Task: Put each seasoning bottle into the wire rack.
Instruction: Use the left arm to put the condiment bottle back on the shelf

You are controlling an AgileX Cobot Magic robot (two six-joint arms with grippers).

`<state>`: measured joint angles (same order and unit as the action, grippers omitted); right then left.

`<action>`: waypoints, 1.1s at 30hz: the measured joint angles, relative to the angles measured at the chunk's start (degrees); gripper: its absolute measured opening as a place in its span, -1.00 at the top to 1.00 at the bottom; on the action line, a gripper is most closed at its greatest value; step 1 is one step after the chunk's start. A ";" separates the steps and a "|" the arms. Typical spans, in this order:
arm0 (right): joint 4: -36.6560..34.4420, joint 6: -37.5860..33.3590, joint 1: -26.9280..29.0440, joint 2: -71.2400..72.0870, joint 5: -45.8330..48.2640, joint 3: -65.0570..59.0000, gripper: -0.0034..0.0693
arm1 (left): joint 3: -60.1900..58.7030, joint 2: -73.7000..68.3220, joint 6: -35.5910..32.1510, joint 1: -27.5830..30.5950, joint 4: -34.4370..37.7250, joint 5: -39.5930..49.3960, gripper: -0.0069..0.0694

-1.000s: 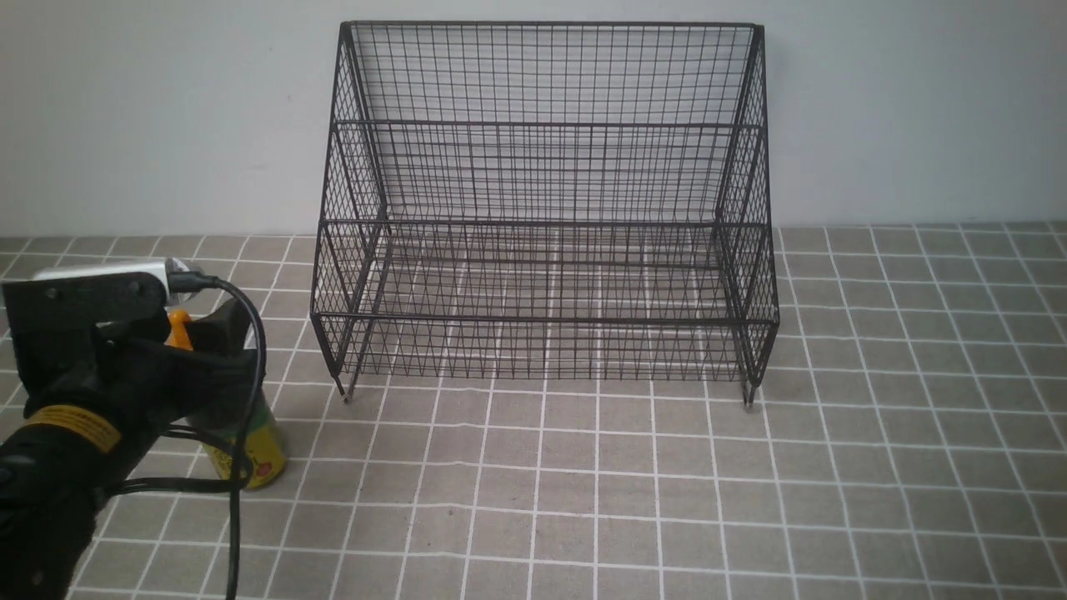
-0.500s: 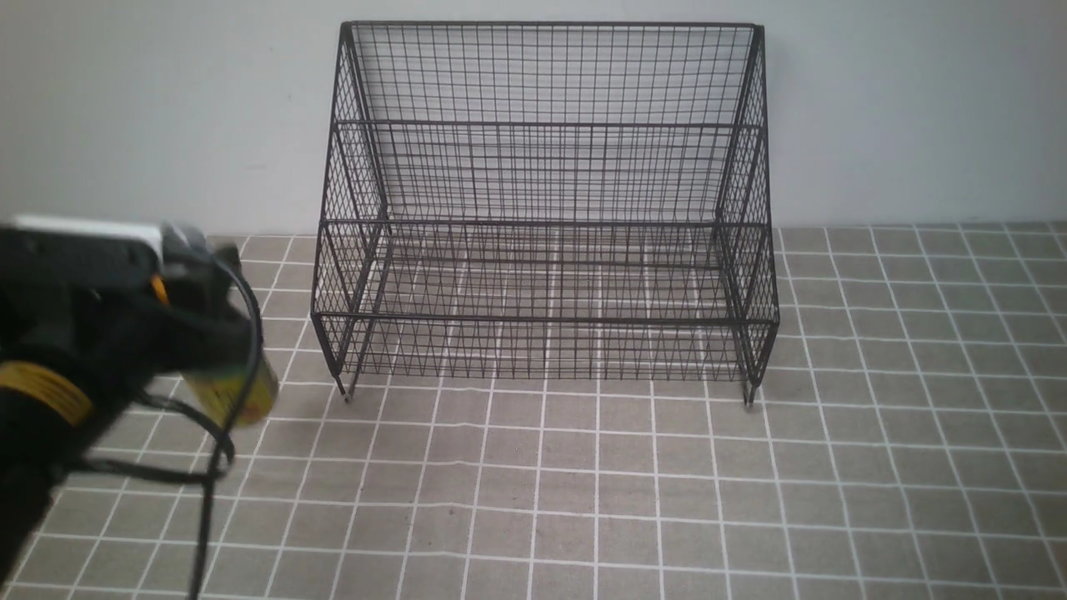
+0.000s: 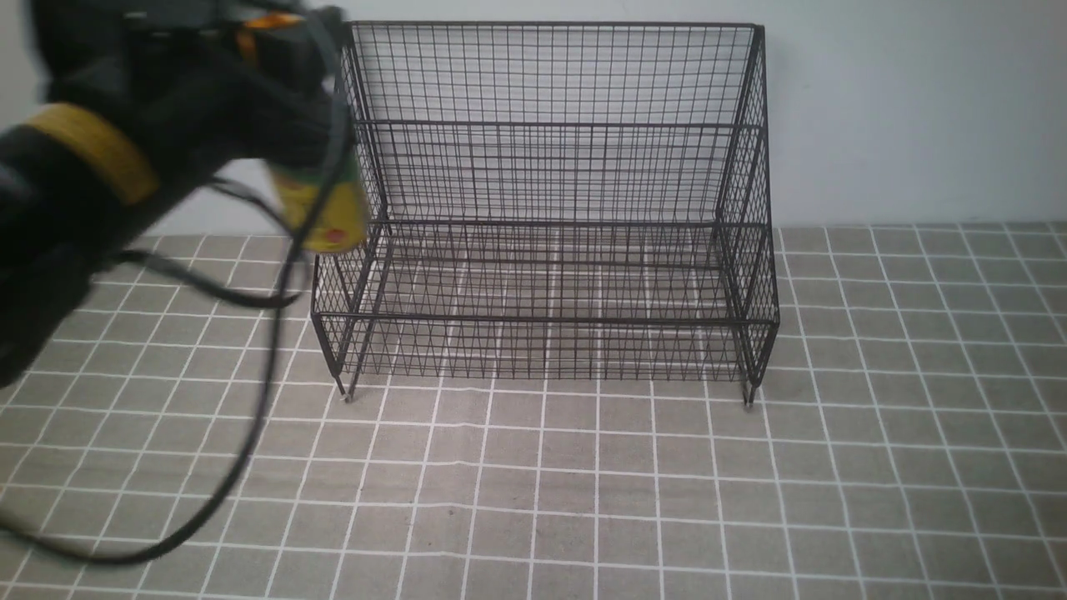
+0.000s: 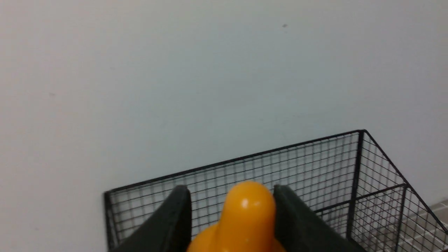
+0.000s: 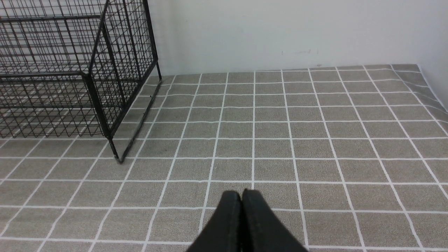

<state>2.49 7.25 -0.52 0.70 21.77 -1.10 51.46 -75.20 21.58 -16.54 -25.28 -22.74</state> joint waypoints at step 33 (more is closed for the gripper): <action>0.00 0.00 0.00 0.00 0.00 0.00 0.95 | 4.78 -27.50 0.17 -4.29 9.97 -5.00 -0.30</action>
<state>2.49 7.25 -0.52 0.70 21.77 -1.10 56.25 -102.69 21.75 -20.84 -15.31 -27.75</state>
